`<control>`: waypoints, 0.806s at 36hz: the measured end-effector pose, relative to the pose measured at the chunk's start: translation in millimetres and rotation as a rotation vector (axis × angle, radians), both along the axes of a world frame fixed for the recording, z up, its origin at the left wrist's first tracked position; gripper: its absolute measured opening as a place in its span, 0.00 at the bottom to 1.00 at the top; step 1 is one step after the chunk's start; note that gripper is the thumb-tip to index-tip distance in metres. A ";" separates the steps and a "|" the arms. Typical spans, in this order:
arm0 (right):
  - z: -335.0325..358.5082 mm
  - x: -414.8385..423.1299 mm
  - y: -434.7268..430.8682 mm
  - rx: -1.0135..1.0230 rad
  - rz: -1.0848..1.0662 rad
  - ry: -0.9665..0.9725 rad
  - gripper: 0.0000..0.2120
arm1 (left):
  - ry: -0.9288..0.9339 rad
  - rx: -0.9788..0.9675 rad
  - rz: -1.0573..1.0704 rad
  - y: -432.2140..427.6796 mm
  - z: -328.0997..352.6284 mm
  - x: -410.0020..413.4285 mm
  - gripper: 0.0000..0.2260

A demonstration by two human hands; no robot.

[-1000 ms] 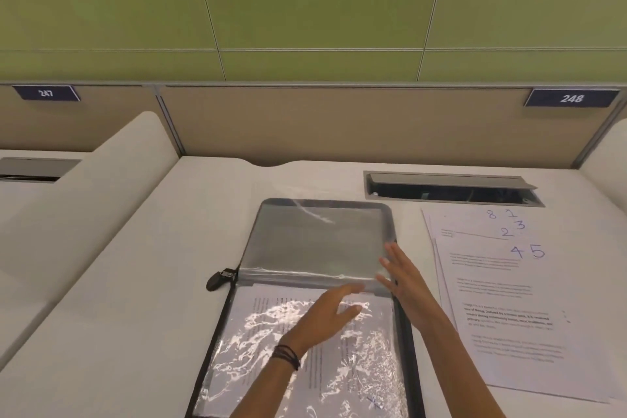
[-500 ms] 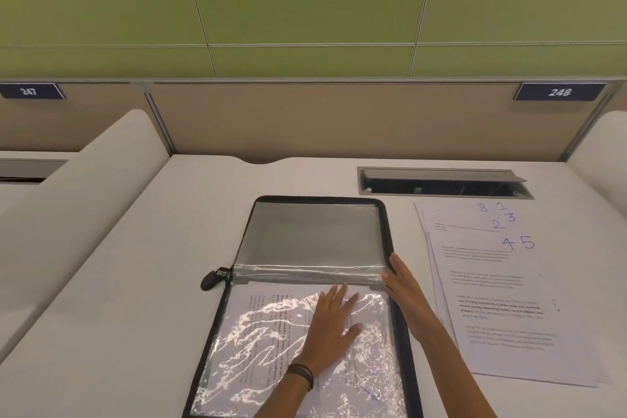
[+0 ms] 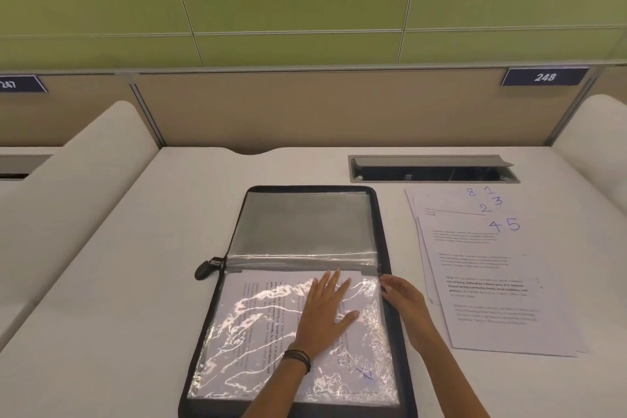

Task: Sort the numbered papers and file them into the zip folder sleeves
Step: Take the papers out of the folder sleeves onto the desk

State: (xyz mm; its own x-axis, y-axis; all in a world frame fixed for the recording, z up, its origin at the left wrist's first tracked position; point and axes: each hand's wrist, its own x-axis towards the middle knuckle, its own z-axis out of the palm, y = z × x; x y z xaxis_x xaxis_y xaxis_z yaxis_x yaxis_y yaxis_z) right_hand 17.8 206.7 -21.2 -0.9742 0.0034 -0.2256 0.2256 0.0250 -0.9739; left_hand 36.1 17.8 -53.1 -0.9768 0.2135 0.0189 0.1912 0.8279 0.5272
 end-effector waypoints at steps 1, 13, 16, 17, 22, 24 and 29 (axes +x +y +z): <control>-1.2 1.1 0.2 0.010 -0.002 0.003 0.08 | 0.001 -0.001 -0.005 0.0 0.5 0.4 0.34; -20.1 12.0 3.2 0.074 -0.036 0.066 0.08 | -0.011 0.003 0.001 -0.2 -0.2 -0.3 0.36; -26.2 13.1 6.4 0.104 -0.013 0.082 0.09 | -0.021 0.021 0.017 -1.1 -2.6 -0.7 0.34; -27.6 13.5 7.4 0.111 -0.001 0.090 0.09 | -0.022 0.030 0.026 -1.3 -3.0 -0.6 0.34; -29.0 14.3 8.9 0.151 0.056 0.135 0.09 | -0.011 0.071 0.038 -0.6 -4.4 -1.6 0.35; -29.9 13.3 9.2 0.171 0.072 0.153 0.09 | -0.012 0.082 0.043 -0.7 -3.5 -1.7 0.34; -33.6 10.0 8.0 0.231 0.098 0.179 0.08 | -0.013 0.090 0.044 -0.7 -0.6 -1.4 0.32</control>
State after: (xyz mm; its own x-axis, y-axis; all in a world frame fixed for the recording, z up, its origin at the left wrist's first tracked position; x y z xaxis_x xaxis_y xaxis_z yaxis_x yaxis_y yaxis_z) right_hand 27.8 214.7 -54.8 -0.9966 -0.0615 -0.0549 0.0368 0.2636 -0.9639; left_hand 34.7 17.0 -53.7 -0.9854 0.1684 0.0235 0.1485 0.7848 0.6017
